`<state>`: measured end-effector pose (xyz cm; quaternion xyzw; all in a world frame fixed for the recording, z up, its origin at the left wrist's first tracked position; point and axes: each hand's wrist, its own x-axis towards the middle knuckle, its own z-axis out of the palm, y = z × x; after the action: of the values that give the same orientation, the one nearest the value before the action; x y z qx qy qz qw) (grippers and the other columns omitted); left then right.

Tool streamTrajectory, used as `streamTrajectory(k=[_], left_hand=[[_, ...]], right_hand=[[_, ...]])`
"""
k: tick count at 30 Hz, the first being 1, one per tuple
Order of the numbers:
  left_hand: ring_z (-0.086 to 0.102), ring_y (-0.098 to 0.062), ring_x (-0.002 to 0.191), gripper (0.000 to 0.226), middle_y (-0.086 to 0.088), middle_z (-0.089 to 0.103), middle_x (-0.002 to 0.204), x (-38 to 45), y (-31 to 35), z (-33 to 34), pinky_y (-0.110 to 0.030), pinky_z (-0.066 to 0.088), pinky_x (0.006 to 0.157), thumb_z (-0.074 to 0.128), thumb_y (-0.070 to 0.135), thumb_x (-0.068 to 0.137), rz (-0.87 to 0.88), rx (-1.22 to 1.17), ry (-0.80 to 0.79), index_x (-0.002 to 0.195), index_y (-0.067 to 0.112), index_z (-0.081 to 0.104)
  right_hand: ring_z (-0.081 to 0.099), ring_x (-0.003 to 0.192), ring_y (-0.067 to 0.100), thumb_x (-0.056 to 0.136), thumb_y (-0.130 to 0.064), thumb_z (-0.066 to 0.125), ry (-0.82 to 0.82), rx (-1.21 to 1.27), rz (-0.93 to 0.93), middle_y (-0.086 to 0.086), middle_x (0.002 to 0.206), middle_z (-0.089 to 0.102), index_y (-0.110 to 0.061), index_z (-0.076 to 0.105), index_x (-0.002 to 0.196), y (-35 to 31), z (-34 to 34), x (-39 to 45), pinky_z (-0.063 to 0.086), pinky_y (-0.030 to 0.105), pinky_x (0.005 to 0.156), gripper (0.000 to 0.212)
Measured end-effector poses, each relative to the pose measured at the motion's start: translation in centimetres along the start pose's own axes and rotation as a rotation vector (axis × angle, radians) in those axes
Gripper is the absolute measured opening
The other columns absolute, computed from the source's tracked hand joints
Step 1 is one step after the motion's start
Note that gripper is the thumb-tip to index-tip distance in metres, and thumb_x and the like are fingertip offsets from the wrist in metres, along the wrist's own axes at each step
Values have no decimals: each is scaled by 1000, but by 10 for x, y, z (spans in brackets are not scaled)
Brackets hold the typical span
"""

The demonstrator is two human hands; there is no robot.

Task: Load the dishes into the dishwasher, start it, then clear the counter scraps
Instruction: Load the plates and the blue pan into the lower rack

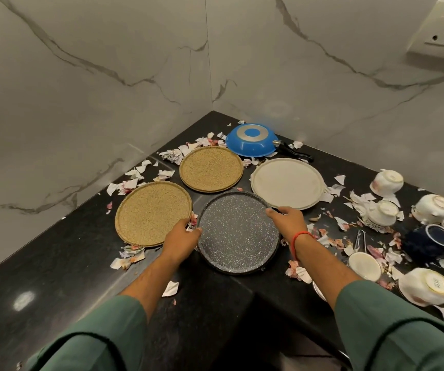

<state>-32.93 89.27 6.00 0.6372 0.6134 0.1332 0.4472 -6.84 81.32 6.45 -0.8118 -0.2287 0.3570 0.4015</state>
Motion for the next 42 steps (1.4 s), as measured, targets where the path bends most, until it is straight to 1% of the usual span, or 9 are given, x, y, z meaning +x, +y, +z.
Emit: streamTrajectory(k=[4,8,12,18,21,26,30,36,42], left_hand=[[58,-18,102,45,1,61,115,0,0,-4,-32,42,89,61,35,99,5,-38,2,141,18,57],[61,-15,102,40,-1,64,125,-1,0,-6,-32,45,91,64,36,97,36,-67,-14,134,20,64],[64,-11,90,30,3,67,108,-8,0,-7,-28,47,78,65,33,98,91,-105,-9,127,25,65],[67,-16,100,24,1,71,111,-13,-9,-20,-38,53,94,63,32,100,98,-205,16,121,24,69],[67,-20,101,29,-3,70,116,-12,-15,-27,-43,54,94,61,30,99,73,-226,52,127,23,62],[58,-24,116,41,-10,54,137,-5,-29,-53,-41,52,97,61,26,101,60,-152,159,141,19,53],[43,-37,137,58,-17,41,153,15,-56,-86,-57,39,113,62,36,98,-46,48,238,150,21,42],[41,-45,134,76,-25,40,147,32,-73,-119,-54,37,109,65,43,94,-242,462,276,153,14,29],[51,-45,130,81,-24,52,142,52,-73,-127,-56,40,109,72,30,87,-296,350,293,154,13,28]], right_hand=[[61,117,25,82,-34,80,-22,54,1,7,119,68,-2,66,124,-7,-1,-4,45,41,107,55],[64,116,28,54,-61,78,-86,98,-9,9,122,69,-5,65,127,-6,3,-2,48,47,106,93],[63,91,25,90,-38,63,-84,148,3,8,99,68,-8,68,99,-17,6,-14,51,37,90,32],[65,103,32,99,-34,55,-24,143,-55,11,104,72,-9,71,109,-15,6,-22,52,49,98,31],[62,91,28,99,-33,55,-1,156,-59,14,91,70,-14,69,85,-9,8,-27,52,45,90,28],[62,114,31,100,-32,55,1,190,-51,12,121,69,-5,66,125,-9,8,-36,48,52,105,38],[64,110,31,103,-25,52,11,189,-64,11,114,70,-7,67,121,-8,8,-39,49,51,104,30],[64,111,37,104,-22,52,-3,194,-61,17,110,70,-21,67,88,-3,9,-37,49,54,103,22],[65,109,31,104,-23,52,0,214,-44,12,111,70,-12,68,108,-7,5,-31,48,51,105,20]])
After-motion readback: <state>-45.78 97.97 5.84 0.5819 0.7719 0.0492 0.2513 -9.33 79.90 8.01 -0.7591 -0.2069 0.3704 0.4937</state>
